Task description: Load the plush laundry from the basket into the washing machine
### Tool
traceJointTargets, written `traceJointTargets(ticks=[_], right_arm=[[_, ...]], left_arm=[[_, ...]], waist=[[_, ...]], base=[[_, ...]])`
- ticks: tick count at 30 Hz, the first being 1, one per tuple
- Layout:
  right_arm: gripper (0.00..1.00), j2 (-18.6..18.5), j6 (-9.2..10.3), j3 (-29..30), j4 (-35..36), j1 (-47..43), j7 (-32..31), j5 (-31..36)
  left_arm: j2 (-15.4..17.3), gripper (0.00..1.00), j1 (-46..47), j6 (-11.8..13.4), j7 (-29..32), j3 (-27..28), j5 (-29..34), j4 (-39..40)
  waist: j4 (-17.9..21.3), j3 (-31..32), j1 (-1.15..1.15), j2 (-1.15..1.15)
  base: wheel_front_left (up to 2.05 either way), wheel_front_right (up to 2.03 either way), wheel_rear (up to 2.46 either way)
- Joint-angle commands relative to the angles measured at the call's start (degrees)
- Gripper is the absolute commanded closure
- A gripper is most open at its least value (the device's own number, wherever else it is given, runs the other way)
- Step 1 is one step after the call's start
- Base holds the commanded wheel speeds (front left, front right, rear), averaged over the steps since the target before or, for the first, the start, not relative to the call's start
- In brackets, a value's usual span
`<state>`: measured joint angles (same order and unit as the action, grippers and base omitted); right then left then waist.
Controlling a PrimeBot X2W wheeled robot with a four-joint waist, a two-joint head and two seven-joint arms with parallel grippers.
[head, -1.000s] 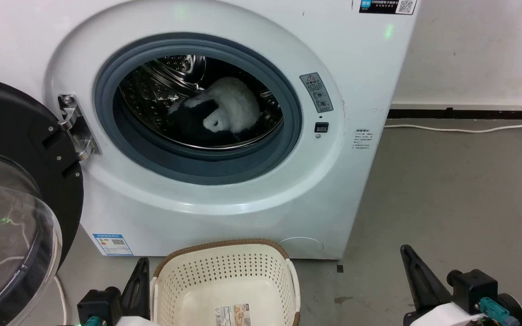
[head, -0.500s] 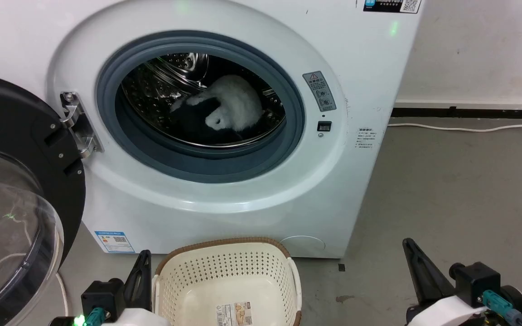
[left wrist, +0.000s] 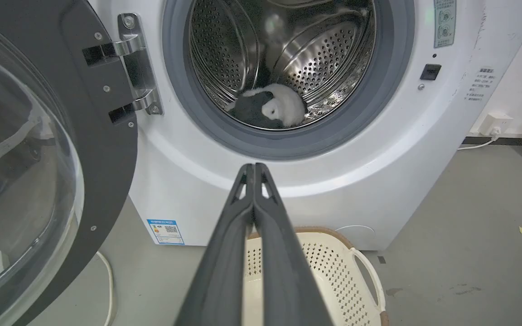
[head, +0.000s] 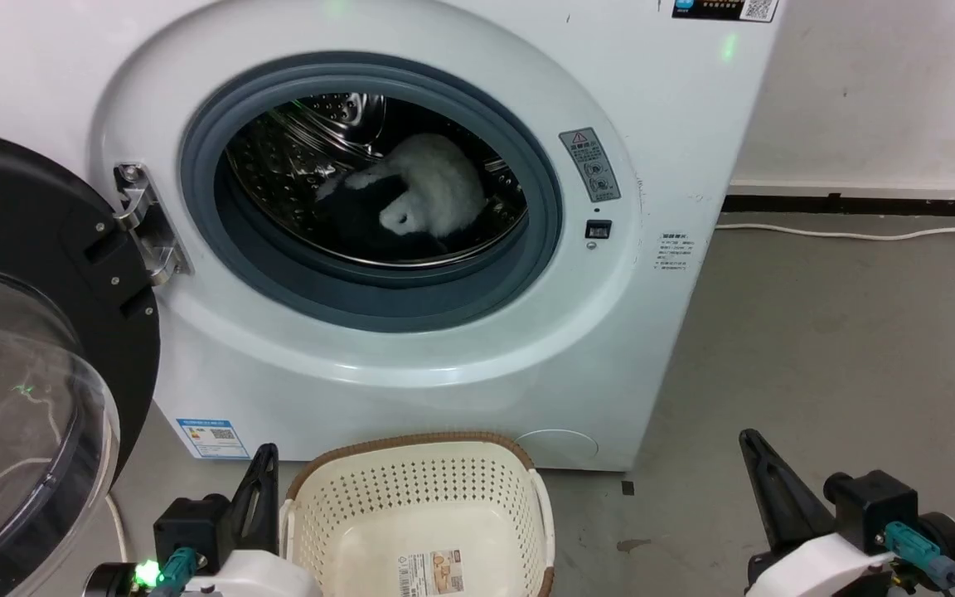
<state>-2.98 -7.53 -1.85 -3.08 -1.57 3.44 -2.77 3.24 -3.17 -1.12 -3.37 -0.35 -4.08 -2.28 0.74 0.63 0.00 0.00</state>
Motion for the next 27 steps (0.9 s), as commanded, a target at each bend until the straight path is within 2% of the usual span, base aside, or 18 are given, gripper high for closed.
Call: traceJointTargets(ticks=[1,27], right_arm=[[1.0,0.1,0.03,0.3,0.6,0.8,-0.5,0.6],[1.0,0.1,0.04,1.8,3.0,1.6,-3.4,2.7]], left_arm=[[0.0,1.0,1.2,0.5,0.4,0.2,0.7,0.4],[-0.4,1.0,3.1,1.1,3.3,0.3,4.0,2.2]], waist=[[0.0,0.0,0.0,0.0],[-0.7,-0.6,0.0,0.0]], base=[[0.0,0.0,0.0],[0.0,0.0,0.0]])
